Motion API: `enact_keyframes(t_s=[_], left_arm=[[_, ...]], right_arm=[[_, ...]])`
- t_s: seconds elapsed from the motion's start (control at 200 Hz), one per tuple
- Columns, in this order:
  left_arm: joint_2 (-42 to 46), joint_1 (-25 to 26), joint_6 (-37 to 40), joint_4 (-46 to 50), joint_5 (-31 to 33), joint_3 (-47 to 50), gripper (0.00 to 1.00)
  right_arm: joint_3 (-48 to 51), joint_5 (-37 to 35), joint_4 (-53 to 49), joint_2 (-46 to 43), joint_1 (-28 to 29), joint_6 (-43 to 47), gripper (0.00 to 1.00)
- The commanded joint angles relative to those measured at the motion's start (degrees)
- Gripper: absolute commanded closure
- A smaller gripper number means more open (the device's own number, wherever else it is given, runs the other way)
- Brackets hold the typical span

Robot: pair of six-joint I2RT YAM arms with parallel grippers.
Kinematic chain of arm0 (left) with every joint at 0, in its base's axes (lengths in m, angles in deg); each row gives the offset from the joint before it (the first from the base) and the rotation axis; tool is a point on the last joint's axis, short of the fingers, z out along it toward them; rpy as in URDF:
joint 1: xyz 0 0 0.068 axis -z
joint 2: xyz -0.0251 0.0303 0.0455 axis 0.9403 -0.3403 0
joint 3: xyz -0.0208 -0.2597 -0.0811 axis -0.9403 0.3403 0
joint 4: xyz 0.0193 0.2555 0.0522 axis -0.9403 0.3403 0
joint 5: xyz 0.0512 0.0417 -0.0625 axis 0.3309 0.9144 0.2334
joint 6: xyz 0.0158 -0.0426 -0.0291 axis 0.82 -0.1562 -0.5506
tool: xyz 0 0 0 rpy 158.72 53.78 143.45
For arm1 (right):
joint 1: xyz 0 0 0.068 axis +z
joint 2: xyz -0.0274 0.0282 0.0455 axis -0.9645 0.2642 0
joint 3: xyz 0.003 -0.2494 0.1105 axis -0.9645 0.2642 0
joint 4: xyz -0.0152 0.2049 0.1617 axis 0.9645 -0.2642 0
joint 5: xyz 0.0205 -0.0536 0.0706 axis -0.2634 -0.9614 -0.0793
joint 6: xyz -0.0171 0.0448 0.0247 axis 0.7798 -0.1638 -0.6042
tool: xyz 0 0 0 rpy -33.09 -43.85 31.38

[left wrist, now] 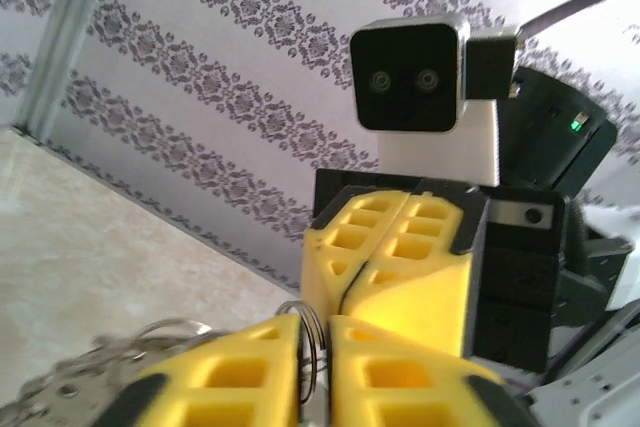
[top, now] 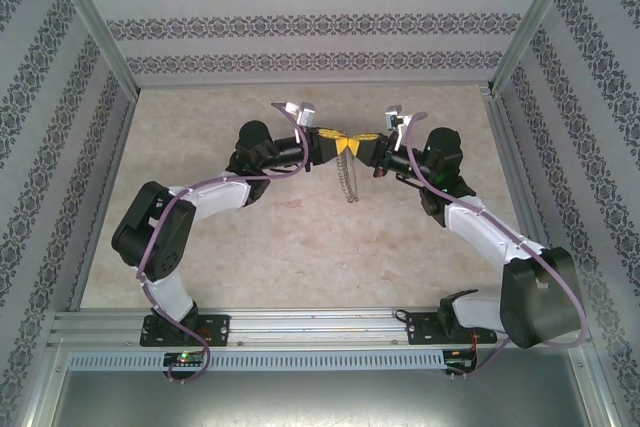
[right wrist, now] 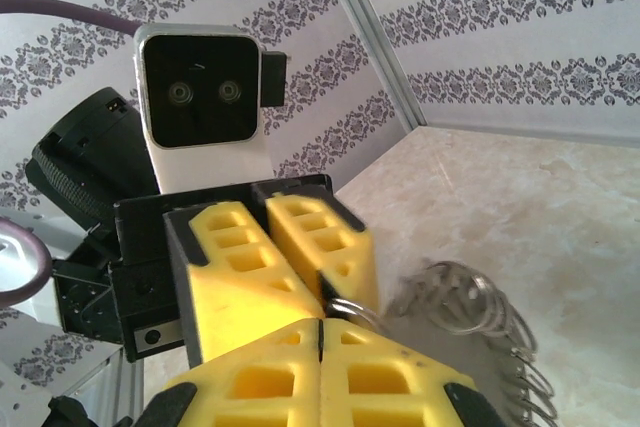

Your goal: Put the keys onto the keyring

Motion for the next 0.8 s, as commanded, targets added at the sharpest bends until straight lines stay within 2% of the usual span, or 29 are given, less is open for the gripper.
enact_keyframes(t_s=[0.0, 0.145, 0.295, 0.395, 0.54, 0.635, 0.754, 0.794], left_arm=[[4.51, -0.23, 6.99, 7.09, -1.02, -2.86, 0.73], [7.13, -2.11, 14.55, 19.15, -1.29, -5.02, 0.62], [8.41, -3.26, 19.93, 27.99, -0.99, -6.88, 0.63], [9.41, -3.6, 20.37, 27.84, 0.48, -5.29, 0.63], [11.06, -4.05, 17.57, 22.33, 4.64, -0.39, 0.62], [12.29, -4.42, 16.61, 20.19, 8.65, 2.95, 0.6], [13.23, -5.26, 15.79, 17.82, 12.38, 7.36, 0.57], [13.22, -5.75, 15.05, 16.84, 13.07, 8.6, 0.55]], right_arm=[[-2.9, 0.67, -3.04, -0.24, -0.57, 3.88, 1.0], [-6.29, 0.16, -10.9, -0.09, -0.57, 9.17, 1.0], [-7.97, -1.08, -13.1, 1.41, -0.78, 10.85, 1.0], [-7.82, -2.74, -12.4, 3.94, -0.84, 10.06, 1.0], [-8.29, -6.84, -12.47, 9.43, -0.83, 8.19, 1.0], [-9.09, -7.64, -11.83, 13.59, -0.41, 6.34, 0.92], [-10.38, -10.44, -13.11, 17.89, 1.63, 5.98, 0.67], [-10.54, -12.18, -13.49, 19.02, 2.45, 6.03, 0.62]])
